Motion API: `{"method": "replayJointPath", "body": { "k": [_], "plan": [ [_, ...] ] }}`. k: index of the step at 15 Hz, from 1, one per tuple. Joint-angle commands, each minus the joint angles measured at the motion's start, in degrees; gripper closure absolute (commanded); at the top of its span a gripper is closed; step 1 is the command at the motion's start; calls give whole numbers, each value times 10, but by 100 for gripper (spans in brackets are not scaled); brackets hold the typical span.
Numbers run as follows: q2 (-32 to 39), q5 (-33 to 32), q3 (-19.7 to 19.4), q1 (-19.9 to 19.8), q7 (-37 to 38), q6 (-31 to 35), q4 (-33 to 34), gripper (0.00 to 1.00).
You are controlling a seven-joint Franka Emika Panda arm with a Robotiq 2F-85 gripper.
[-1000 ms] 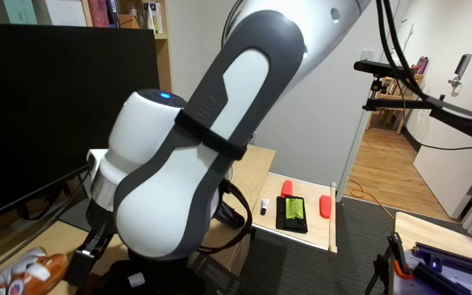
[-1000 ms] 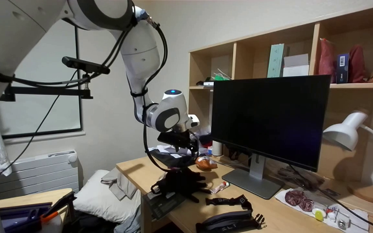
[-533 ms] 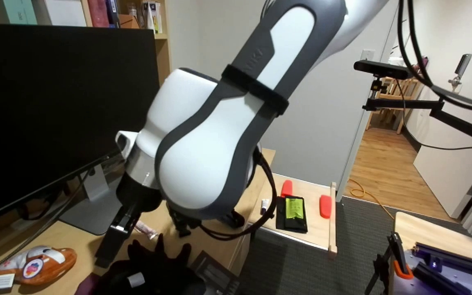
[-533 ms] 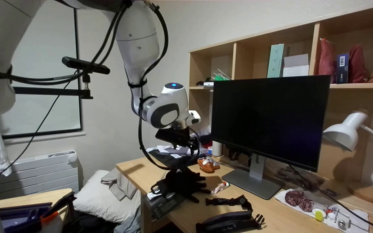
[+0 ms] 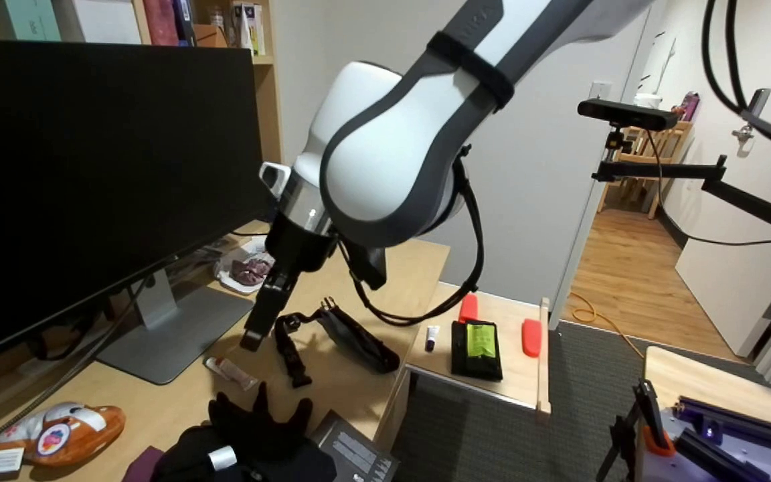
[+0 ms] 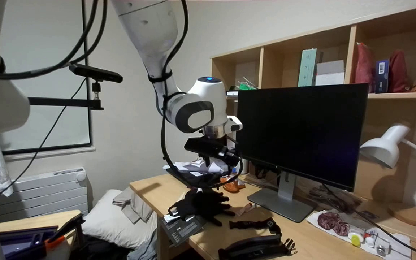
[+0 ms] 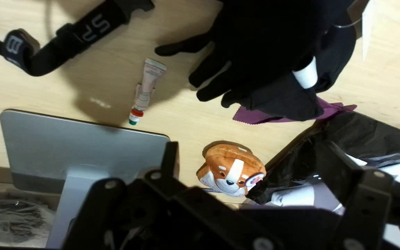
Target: Move the Tubes and the brown object from the right to the left
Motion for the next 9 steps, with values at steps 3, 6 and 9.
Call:
{"method": "replayJointPath", "body": {
  "k": [3, 6, 9],
  "plan": [
    [-45, -49, -12, -33, -74, -34, 14, 0],
    [-35, -53, -19, -27, -58, -18, 19, 0],
    [-35, -64, -29, -21, -60, -18, 26, 0]
  ]
}}
